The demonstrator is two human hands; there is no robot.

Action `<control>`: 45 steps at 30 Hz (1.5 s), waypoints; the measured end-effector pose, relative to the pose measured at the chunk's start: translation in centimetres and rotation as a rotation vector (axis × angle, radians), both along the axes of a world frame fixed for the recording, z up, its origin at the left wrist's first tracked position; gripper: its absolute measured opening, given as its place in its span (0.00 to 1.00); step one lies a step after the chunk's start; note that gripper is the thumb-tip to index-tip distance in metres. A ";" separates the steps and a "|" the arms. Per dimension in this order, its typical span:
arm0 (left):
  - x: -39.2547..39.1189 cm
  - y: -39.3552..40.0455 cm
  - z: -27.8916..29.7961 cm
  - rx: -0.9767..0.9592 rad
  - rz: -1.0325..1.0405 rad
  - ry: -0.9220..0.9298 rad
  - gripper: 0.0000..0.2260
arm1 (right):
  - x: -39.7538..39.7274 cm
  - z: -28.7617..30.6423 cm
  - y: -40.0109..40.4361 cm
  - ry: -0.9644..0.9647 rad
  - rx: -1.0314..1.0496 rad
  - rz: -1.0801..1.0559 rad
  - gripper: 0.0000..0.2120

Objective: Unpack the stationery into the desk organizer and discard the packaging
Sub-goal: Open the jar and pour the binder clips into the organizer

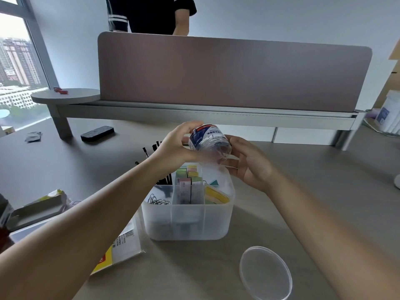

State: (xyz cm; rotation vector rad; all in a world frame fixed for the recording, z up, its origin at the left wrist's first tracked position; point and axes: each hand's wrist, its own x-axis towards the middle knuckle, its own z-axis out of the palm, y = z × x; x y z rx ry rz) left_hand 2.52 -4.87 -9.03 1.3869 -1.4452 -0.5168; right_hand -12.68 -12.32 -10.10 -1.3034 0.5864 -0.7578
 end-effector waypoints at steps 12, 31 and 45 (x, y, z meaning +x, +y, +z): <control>0.1 -0.2 0.0 -0.028 0.013 -0.039 0.32 | 0.4 0.0 -0.2 -0.031 0.024 0.028 0.10; 0.1 -0.2 -0.1 -0.033 0.017 -0.043 0.32 | 0.2 0.0 -0.1 -0.049 0.006 0.023 0.06; 0.1 0.0 -0.3 -0.032 0.001 -0.094 0.30 | -0.4 0.2 0.2 -0.039 -0.009 0.060 0.11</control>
